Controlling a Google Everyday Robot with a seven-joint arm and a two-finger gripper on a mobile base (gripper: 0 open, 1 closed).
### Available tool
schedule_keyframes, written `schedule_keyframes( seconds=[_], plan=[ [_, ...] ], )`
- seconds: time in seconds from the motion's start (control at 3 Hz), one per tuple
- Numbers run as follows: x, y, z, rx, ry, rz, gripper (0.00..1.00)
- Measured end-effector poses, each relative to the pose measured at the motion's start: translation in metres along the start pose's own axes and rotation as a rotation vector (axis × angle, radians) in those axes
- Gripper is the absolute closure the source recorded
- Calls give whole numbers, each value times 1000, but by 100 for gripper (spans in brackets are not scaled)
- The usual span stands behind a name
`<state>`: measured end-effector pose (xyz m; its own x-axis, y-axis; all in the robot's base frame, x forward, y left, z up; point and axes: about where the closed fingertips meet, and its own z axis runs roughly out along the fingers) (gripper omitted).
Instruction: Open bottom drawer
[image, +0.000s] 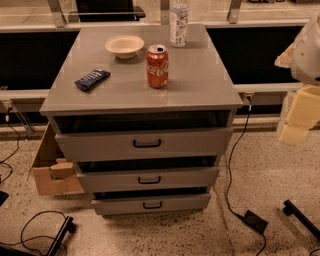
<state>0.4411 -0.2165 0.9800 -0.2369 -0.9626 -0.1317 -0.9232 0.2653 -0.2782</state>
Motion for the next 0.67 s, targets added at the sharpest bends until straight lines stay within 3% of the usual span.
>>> schedule_keyframes(
  seconds=[0.33, 0.67],
  plan=[
    [20, -2, 34, 30, 148, 45, 0],
    [60, 0, 96, 48, 284, 97, 0]
  ],
)
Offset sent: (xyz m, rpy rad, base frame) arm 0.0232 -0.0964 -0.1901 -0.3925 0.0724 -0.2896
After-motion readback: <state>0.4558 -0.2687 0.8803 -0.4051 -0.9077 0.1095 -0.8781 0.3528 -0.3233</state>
